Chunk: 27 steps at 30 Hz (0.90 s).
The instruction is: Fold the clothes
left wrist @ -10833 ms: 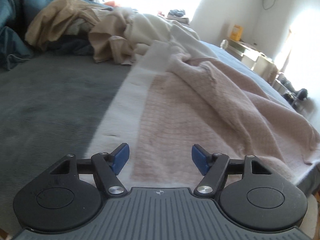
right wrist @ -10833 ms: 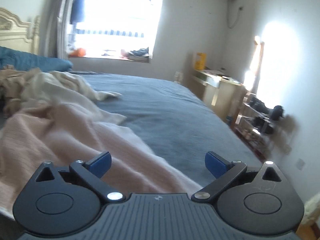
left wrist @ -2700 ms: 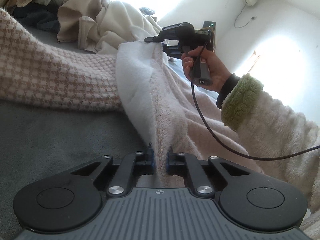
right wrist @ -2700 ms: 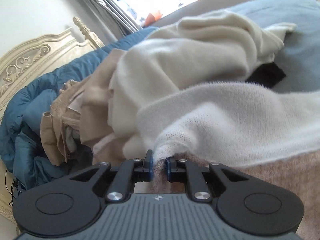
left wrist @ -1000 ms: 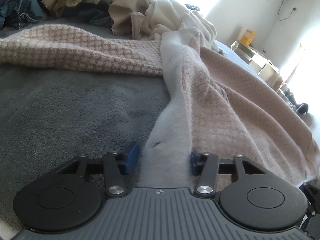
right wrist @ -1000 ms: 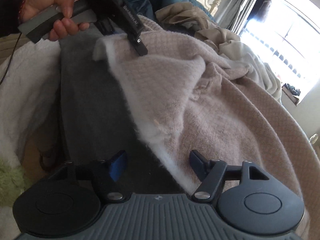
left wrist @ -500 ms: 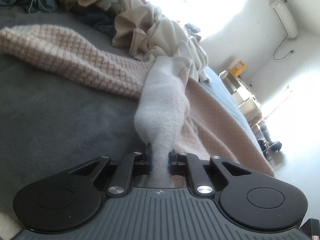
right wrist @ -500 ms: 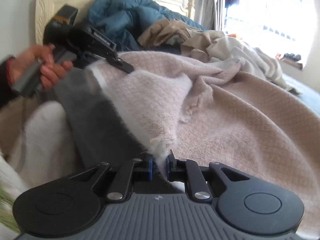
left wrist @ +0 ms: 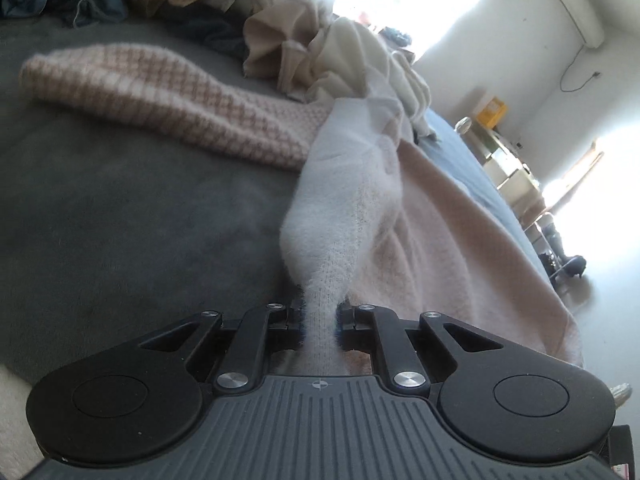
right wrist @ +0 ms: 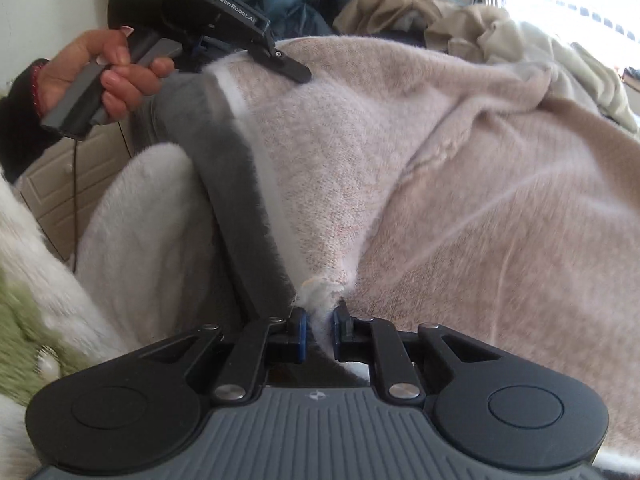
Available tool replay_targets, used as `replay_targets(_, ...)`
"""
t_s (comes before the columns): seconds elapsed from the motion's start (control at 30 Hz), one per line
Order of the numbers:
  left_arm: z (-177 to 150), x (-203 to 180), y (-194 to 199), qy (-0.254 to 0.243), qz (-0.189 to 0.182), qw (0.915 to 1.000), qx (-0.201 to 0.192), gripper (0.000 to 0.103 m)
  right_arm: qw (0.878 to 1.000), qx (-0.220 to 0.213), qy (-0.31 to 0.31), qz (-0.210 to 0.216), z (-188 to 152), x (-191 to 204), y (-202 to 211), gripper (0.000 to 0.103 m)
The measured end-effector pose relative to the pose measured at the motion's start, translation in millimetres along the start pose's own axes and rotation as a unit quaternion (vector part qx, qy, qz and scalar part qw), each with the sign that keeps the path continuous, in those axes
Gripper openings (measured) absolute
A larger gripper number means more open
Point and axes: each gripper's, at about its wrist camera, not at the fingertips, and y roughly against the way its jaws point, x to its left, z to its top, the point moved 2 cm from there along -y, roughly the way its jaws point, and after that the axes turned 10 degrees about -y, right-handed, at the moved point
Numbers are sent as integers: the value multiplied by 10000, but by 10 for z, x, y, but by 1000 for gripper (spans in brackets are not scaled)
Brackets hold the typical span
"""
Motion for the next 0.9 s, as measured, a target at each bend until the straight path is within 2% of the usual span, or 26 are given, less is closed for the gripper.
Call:
replay_targets(0.07,-14,17,-7,-134,55,9999,18,10,9999,43,95,-122,-40,22,-61,25)
replay_targets(0.1,-11,16,-5,-223,57,9997,15,10,9998,40,127,-135,-43,37,-61,39)
replay_targets(0.13,-6,9,4,-300,66,9995,0,11,10000,35,89,-29,-38,51,-35,58)
replay_targets(0.2,3,3,2,-422,119,9990,6,11,9998,-32,106,171,-21,86,58,75)
replay_targets(0.23,4,8,-8,-474,151,9988,38,11,9995,-80,139,267,-12,105,115,80)
replay_targets(0.33,4,44,-57,-534,215,9982,165,14,9987,-274,89,428,75,47,342,86)
replay_targets(0.4,5,63,-93,-553,242,9978,271,22,9972,-514,-148,518,220,-160,579,89)
replay_targets(0.47,24,63,-107,-578,301,9974,312,47,9938,-819,-459,591,399,-437,850,92)
replay_targets(0.57,75,32,-116,-623,269,9973,276,65,9818,-1493,-1053,513,744,-1114,1329,98)
replay_targets(0.6,95,16,-126,-645,285,9972,243,68,9774,-1682,-1223,389,880,-1372,1439,100)
replay_targets(0.67,150,-21,-193,-695,328,9969,189,80,9694,-1936,-1506,-44,1166,-1918,1579,101)
replay_targets(0.73,206,-58,-265,-745,370,9964,137,90,9611,-1975,-1745,-822,1486,-2526,1534,101)
replay_targets(0.77,234,-77,-301,-770,392,9962,111,95,9591,-1858,-1793,-1163,1607,-2817,1407,101)
replay_targets(0.83,323,-134,-421,-858,429,9953,113,98,9512,-1615,-1881,-1839,1847,-3398,1155,101)
replay_targets(0.9,414,-198,-546,-957,408,9945,122,99,9438,-1278,-2116,-2196,2027,-3927,816,100)
